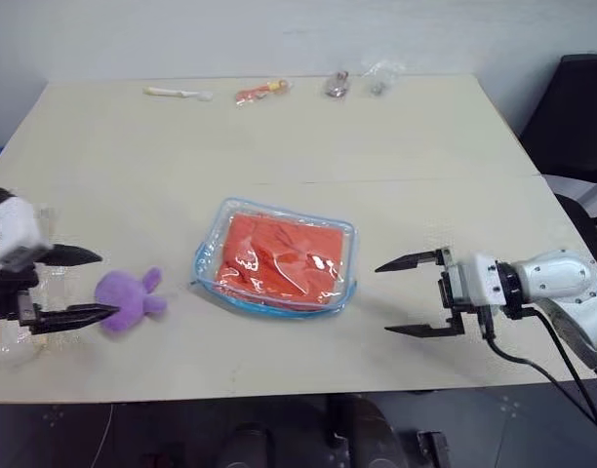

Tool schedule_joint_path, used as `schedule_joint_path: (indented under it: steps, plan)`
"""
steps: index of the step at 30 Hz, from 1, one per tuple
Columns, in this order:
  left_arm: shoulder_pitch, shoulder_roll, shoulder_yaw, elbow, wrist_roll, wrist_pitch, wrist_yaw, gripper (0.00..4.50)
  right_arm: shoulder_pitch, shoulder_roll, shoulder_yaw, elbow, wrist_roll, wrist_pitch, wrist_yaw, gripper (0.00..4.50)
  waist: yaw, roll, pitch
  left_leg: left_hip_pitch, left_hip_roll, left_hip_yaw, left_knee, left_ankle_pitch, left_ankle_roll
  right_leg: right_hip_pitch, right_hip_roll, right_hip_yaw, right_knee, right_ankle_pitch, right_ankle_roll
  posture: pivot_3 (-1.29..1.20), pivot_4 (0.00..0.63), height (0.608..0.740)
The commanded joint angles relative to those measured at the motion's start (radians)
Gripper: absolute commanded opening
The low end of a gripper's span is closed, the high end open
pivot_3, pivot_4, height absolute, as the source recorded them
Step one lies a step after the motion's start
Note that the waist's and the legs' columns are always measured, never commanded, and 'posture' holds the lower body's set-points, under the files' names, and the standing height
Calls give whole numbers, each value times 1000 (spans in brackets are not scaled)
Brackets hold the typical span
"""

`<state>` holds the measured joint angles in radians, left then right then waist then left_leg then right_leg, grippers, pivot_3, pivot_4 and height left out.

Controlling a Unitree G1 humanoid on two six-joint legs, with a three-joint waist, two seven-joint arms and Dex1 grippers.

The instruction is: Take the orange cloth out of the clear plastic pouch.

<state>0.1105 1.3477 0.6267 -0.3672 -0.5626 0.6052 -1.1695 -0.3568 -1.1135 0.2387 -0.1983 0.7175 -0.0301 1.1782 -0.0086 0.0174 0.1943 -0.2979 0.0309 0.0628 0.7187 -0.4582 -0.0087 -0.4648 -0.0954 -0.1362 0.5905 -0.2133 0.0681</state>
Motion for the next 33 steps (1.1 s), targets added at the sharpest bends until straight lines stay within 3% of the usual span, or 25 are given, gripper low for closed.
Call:
schedule_joint_path:
  steps: [1, 5, 8, 18, 21, 29, 33]
  plan:
    - [-89, -4, -209, -44, 147, -222, 51, 4500, 10, 11, -69, -107, 78, 165, -20, 4478, 5, 0, 0, 0, 0, 1, 0, 0, 1, 0, 0, 1, 1, 0, 0, 0, 150, 740]
    - [-253, -94, -461, 54, 335, -458, 89, 4500, -1, 78, -99, -151, 69, 263, -64, 4478, 8, 0, 0, 0, -1, 3, -1, -1, 1, -1, 1, 1, 1, 0, 0, 0, 150, 740]
    - [-349, -151, -568, 146, 442, -585, 92, 4500, 2, 119, -112, -167, 28, 287, -75, 4478, 8, -1, 0, -1, -1, 3, 0, -1, 1, -1, 2, 0, 1, 1, 1, 0, 150, 740]
    - [-502, -317, -680, 294, 553, -686, 133, 4500, 25, 204, -142, -189, -80, 303, -89, 4478, 10, -2, -1, -1, -2, 5, 1, -1, 3, -1, 2, 0, 1, 1, 2, 0, 150, 740]
    - [-514, -341, -694, 315, 584, -703, 142, 3847, 23, 223, -149, -197, -92, 317, -91, 4500, 9, -2, -1, -1, -2, 5, 2, 0, 3, -1, 2, 1, 1, 1, 2, 0, 150, 740]
    - [-525, -364, -699, 305, 586, -671, 130, 1181, 39, 241, -164, -199, -139, 309, -74, 4500, 10, -2, -1, 0, -2, 5, 2, 0, 3, 0, 2, 1, 1, 2, 2, 0, 150, 740]
    - [-520, -376, -700, 278, 580, -641, 133, 1181, 44, 245, -169, -206, -148, 312, -72, 4500, 10, -2, -1, 0, -2, 5, 2, 0, 4, 0, 2, 1, 1, 2, 2, 0, 150, 740]
